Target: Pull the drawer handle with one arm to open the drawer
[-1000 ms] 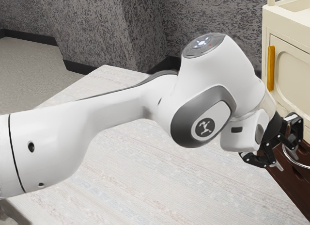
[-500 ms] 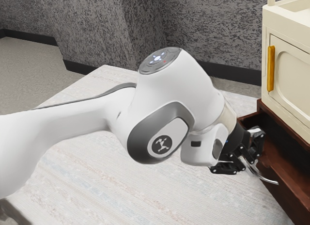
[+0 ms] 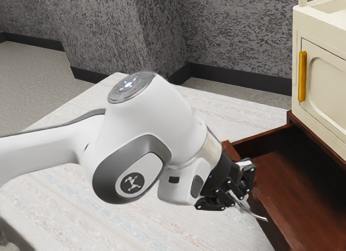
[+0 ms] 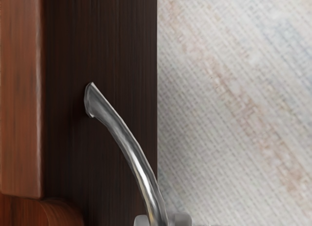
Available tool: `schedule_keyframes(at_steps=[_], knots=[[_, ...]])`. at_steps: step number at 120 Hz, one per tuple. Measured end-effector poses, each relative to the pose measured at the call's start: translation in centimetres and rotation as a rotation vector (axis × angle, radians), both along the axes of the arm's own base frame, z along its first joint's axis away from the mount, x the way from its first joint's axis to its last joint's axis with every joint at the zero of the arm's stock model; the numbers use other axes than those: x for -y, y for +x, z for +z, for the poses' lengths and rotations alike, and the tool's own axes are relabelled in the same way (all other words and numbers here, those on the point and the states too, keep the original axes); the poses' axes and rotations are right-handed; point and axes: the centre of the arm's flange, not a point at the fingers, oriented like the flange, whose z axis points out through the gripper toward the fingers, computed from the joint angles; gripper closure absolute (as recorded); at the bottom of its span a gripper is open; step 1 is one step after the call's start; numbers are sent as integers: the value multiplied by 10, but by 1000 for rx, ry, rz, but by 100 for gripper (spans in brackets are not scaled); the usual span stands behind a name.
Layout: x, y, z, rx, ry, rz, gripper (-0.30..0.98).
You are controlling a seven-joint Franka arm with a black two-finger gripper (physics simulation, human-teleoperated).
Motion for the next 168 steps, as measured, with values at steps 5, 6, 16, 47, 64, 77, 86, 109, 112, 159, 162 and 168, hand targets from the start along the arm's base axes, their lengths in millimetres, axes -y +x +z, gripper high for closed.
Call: schedule_keyframes(at_steps=[5, 6, 16, 47, 64, 77, 86, 109, 112, 159, 162, 168], knots=[[-4, -5, 1, 0, -2, 1, 79], [-4, -6, 1, 0, -2, 1, 79], [-9, -16, 2, 2, -2, -1, 79], [-9, -28, 3, 5, -1, -24, 78], [-9, -34, 12, 17, -2, -32, 73], [-12, -38, 19, 22, -4, -34, 68], [-12, -40, 22, 22, -2, -36, 64], [-28, -33, 82, 64, -25, -13, 47], [-34, -28, 99, 70, -28, -1, 46], [-157, 65, 165, -255, 163, 378, 14], [-165, 64, 162, -282, 170, 411, 12], [-177, 62, 157, -329, 178, 476, 10]])
